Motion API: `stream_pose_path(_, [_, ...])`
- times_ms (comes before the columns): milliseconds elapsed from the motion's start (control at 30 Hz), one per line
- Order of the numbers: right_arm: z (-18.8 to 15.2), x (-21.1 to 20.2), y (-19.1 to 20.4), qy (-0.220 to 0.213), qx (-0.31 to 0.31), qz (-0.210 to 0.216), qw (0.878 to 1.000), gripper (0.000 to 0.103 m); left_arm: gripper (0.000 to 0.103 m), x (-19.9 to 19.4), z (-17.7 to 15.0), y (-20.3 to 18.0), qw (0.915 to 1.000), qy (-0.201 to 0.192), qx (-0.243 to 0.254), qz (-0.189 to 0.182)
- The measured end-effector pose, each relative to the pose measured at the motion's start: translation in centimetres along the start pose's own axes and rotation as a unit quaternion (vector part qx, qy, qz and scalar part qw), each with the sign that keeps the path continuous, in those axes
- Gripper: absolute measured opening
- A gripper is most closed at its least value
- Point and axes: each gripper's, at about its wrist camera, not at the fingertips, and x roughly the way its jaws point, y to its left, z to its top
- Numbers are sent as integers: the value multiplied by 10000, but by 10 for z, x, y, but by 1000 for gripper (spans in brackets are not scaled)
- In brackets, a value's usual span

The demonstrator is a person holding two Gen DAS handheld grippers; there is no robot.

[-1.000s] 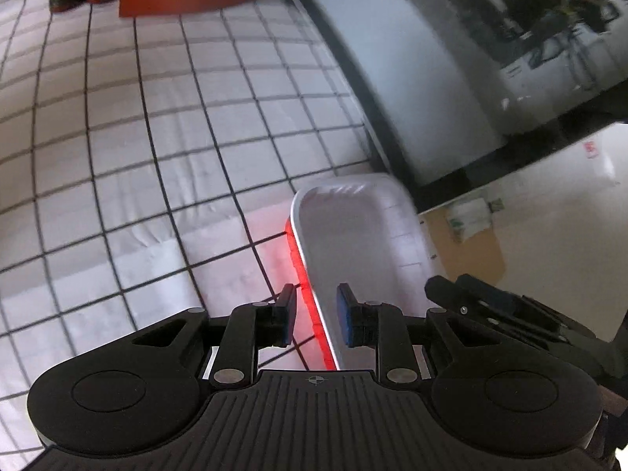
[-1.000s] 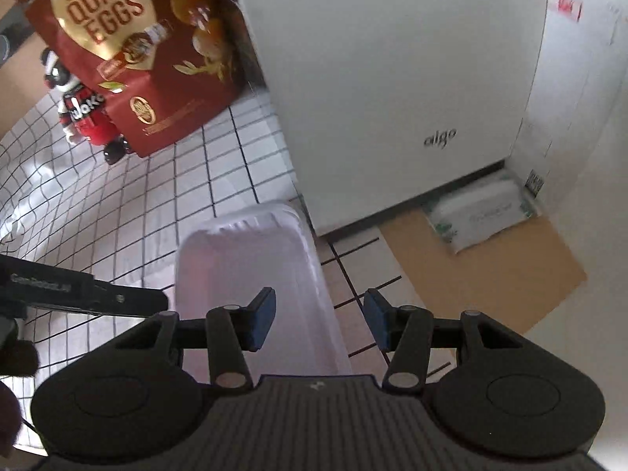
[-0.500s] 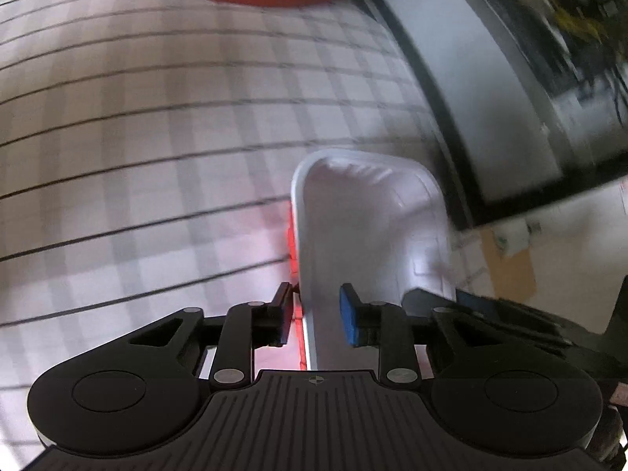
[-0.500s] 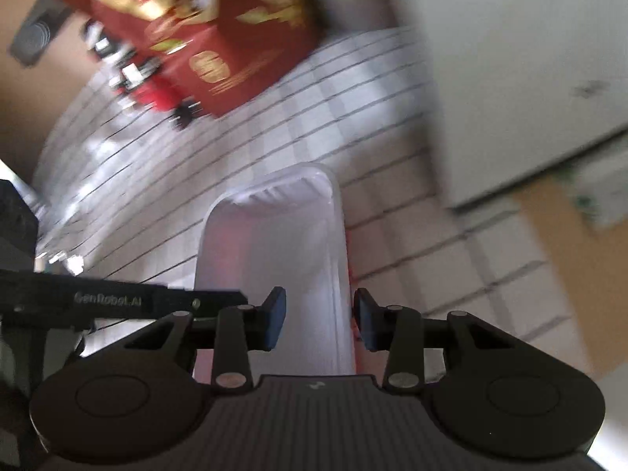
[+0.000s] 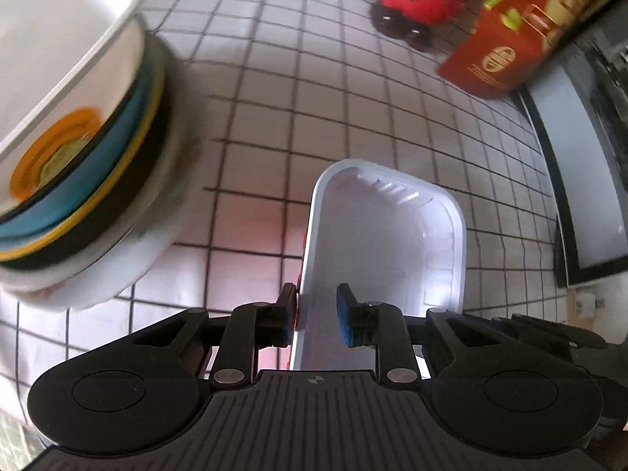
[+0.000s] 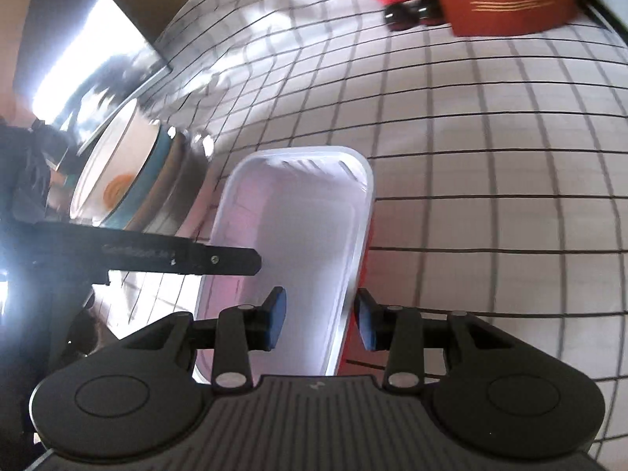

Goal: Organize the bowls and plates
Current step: 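Carry the white tray toward the bowl stack with both grippers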

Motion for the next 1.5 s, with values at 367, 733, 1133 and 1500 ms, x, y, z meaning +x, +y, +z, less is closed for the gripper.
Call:
stream_pose_path(367, [-1,-3,-20,-33,328,-213,9992,39,24,14,-4,-4,9996,266,103,-65])
stream_pose_path(733, [-13,-4,-22,51,531,-11,9986,39,26,19,-7,-15,9986,414,321,67])
stream_pose_path(1133, [-14,-6,-31,-33,665,-98,9977,39,27,18,-14,-17,9991,303,291,105])
stream_pose_path(1500, [-21,-19,-7,-20,658,-334,9973,39,26,9,-23,-15,9971,522,503,-214])
